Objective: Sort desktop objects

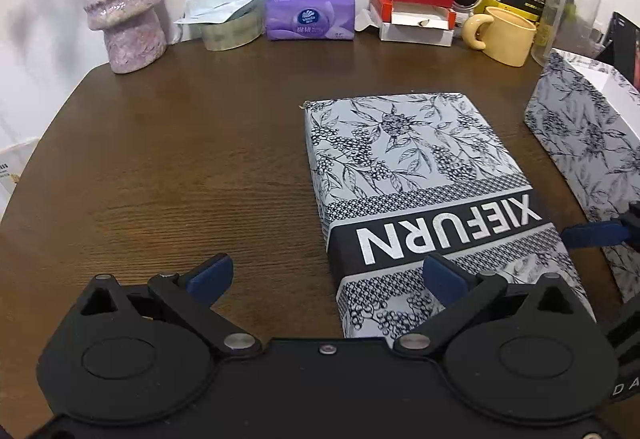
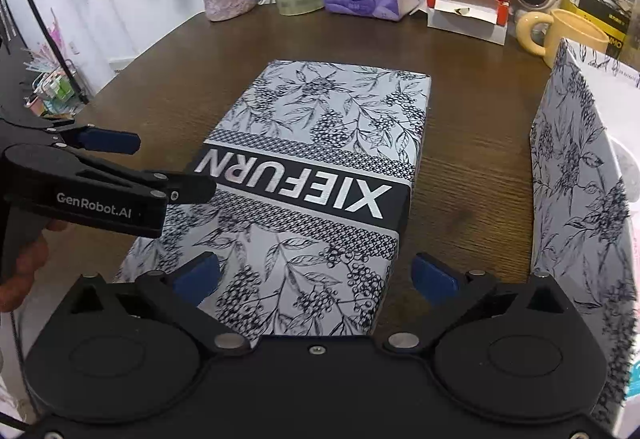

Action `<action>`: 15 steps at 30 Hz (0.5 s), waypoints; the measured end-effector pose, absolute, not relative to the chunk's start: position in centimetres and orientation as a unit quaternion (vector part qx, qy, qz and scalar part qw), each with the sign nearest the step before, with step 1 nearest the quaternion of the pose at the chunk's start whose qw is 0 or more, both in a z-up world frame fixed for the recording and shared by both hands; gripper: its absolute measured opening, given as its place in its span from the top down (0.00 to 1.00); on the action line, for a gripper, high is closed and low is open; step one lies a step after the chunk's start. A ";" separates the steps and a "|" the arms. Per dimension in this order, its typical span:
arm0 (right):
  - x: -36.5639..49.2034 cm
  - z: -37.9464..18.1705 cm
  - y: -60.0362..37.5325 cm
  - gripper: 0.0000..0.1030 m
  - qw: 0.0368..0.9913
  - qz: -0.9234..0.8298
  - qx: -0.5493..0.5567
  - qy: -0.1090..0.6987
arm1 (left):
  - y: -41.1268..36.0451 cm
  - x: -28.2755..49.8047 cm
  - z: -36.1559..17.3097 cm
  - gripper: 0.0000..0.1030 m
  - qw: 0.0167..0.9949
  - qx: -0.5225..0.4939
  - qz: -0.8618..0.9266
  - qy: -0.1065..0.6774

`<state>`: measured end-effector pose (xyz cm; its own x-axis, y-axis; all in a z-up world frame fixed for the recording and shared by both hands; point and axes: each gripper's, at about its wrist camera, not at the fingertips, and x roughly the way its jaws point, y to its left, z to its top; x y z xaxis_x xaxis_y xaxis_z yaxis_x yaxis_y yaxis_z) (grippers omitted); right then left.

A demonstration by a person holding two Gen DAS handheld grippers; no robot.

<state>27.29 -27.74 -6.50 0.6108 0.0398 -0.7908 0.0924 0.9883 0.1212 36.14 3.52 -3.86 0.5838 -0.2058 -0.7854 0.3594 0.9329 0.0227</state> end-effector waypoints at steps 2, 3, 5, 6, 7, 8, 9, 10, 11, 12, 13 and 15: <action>27.3 -6.7 -27.9 0.00 0.897 -0.015 0.082 0.435 | 3.6 36.4 -4.1 0.00 0.887 0.078 -0.161 0.427; 27.4 -6.8 -28.0 0.00 0.898 -0.015 0.085 0.432 | 3.6 36.5 -4.2 0.00 0.887 0.071 -0.162 0.428; 27.4 -7.0 -28.2 0.00 0.899 -0.015 0.093 0.427 | 3.5 36.8 -4.3 0.00 0.885 0.059 -0.164 0.431; 27.5 -7.1 -28.3 0.00 0.900 -0.015 0.096 0.425 | 3.5 36.9 -4.4 0.00 0.885 0.055 -0.166 0.432; 27.5 -7.2 -28.4 0.00 0.901 -0.013 0.101 0.423 | 3.4 37.1 -4.4 0.00 0.884 0.051 -0.168 0.433; 27.4 -7.2 -28.5 0.00 0.901 -0.010 0.104 0.421 | 3.3 37.2 -4.5 0.00 0.884 0.048 -0.171 0.433; 27.4 -7.3 -28.6 0.00 0.901 -0.007 0.108 0.420 | 3.2 37.2 -4.5 0.00 0.883 0.045 -0.174 0.434; 27.4 -7.3 -28.7 0.00 0.901 -0.005 0.112 0.418 | 3.0 37.3 -4.6 0.00 0.882 0.042 -0.177 0.435; 27.4 -7.4 -28.7 0.00 0.902 -0.004 0.115 0.416 | 2.9 37.4 -4.7 0.00 0.881 0.040 -0.180 0.436; 27.4 -7.5 -28.8 0.00 0.902 -0.002 0.119 0.415 | 2.8 37.4 -4.7 0.00 0.880 0.037 -0.182 0.437; 27.4 -7.6 -28.9 0.00 0.902 -0.001 0.124 0.413 | 2.6 37.4 -4.8 0.00 0.880 0.034 -0.184 0.437; 27.4 -7.8 -29.1 0.00 0.902 0.001 0.134 0.410 | 2.4 37.4 -4.9 0.00 0.879 0.030 -0.187 0.437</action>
<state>27.36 -29.08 -7.79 0.6633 0.1112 -0.7400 0.1091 0.9639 0.2427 37.36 2.44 -4.90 0.5474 -0.3025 -0.7803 0.3545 0.9284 -0.1112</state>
